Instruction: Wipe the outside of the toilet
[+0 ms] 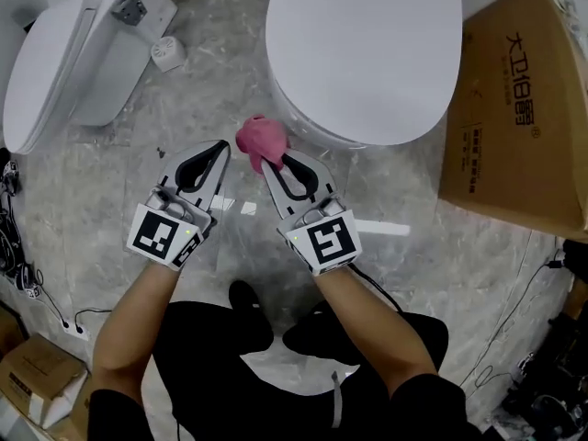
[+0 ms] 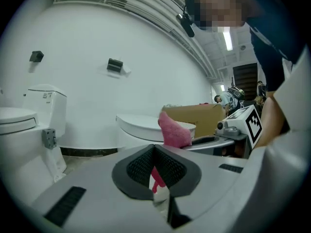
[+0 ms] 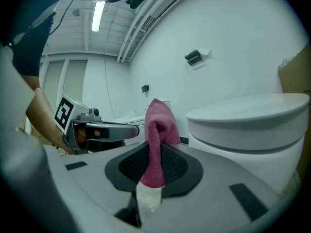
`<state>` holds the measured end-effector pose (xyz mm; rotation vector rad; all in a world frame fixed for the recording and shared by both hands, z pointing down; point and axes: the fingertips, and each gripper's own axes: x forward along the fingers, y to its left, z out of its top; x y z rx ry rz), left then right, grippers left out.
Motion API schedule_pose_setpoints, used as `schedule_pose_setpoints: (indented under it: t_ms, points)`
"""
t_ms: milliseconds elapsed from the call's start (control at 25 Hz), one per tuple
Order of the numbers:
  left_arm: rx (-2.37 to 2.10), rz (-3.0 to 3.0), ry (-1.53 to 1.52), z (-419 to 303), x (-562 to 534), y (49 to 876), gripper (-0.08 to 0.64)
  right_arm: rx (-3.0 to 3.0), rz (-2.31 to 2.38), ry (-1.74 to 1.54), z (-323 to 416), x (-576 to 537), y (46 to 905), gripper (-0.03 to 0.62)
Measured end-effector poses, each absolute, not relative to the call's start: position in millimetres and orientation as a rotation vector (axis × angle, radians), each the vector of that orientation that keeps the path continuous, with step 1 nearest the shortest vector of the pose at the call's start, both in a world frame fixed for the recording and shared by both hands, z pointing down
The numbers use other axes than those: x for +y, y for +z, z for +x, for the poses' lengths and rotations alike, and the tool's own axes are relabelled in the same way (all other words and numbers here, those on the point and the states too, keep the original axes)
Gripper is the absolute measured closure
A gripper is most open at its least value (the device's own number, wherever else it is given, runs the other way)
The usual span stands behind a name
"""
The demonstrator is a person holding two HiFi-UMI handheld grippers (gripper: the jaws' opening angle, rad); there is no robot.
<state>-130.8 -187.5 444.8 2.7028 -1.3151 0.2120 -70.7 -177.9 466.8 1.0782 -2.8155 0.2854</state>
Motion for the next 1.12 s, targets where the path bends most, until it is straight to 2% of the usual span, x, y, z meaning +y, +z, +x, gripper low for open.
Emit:
schedule_pose_setpoints:
  t_ms: [240,440,680,1120]
  points:
    - [-1.277,2.794,0.174,-118,-213,458,0.546,-2.807,1.196,0.306,-70,-212,495,0.512]
    - [-1.254,2.943,0.262,-108,-210,450,0.546,-2.765,1.335,0.361,-72,-232,509,0.512]
    - [-1.326,2.792,0.191,-116,-212,443,0.546,-2.661,1.479,0.458,-71,-242,514,0.512]
    - [-1.336,2.932,0.322,-112,-209,422,0.546,-2.545,1.528,0.599,-56,-250,518,0.512]
